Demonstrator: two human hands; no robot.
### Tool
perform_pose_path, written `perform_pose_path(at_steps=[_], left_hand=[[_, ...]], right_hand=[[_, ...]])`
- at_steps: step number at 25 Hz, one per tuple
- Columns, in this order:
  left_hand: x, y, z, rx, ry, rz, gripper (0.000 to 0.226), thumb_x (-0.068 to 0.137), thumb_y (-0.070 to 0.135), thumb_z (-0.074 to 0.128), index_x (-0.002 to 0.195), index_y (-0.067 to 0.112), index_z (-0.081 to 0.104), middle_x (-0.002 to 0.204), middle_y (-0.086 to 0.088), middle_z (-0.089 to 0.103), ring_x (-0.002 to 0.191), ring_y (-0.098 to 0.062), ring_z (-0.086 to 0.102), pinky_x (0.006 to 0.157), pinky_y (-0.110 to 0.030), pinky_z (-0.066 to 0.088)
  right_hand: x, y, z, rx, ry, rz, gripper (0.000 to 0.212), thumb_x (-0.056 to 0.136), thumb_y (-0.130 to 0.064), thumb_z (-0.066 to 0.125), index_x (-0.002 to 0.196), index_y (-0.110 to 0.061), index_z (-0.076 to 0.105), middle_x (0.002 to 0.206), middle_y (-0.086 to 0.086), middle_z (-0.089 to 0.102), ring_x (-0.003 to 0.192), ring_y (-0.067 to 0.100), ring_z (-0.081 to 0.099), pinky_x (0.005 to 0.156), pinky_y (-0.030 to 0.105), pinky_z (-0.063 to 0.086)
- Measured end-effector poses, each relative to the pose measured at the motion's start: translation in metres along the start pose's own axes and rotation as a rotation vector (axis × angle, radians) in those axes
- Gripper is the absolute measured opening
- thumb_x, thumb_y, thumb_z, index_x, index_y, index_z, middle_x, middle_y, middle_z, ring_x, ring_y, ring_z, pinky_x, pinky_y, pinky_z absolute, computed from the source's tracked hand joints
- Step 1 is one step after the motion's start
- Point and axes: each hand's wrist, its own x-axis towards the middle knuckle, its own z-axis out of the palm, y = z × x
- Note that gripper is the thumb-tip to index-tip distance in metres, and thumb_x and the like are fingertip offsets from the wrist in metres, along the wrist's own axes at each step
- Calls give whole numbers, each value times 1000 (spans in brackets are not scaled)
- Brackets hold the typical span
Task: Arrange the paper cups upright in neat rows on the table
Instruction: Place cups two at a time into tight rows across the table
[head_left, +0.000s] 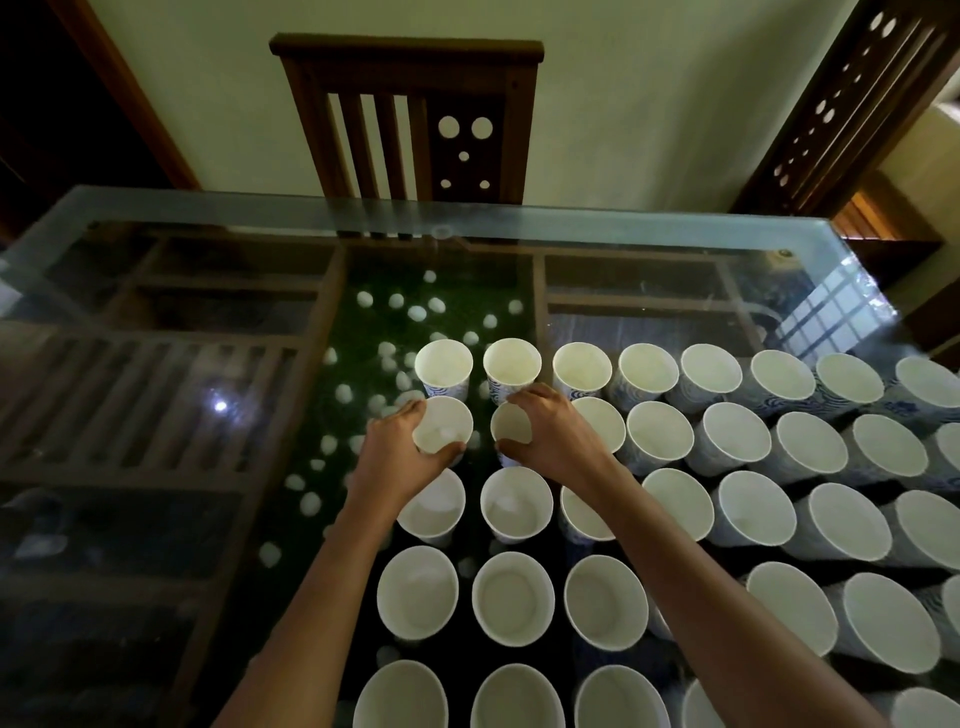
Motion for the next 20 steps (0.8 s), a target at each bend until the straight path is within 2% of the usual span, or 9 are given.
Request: perform_pose_path(at_steps=[3,7,11,14,20], left_hand=[[-3,0,-5,-29,10,10,68,71,46,72,127,12,53,120,-7,62,106,-27,57,86,-38,50],[-27,3,-16,-90,47,13,61,73,36,74,125,9,57,124,-7,60,111,-24,57,89,-27,41],[-66,6,-17,-78,28,56,37,70,36,76,99,14,67,98,-3,69,89,-20,63,75,-23,40],[-78,5,-15,-70,26,56,43,67,32,80,103,13,66,100,-3,68,89,-17,60,75,-22,39],[-79,1,-13,-52,2,49,56,62,39,81,110,14,64,103,-1,68,92,-18,62,78,-31,50]], right_hand=[[-4,-3,-3,31,45,-24,59,74,-20,76,126,-5,52,132,14,52,116,33,50,92,43,45],[-29,-11,-5,51,66,-19,57,76,-21,75,126,-3,54,133,14,51,119,32,49,97,37,39],[-61,-21,6,34,-20,-7,62,79,-25,72,134,-10,47,141,9,43,127,28,40,101,35,37],[-69,-26,14,12,-40,3,64,79,-30,71,135,-12,45,142,7,41,128,27,38,101,37,37],[-71,-28,21,-11,-39,-8,63,77,-29,73,133,-10,48,137,9,46,124,28,42,97,37,40]])
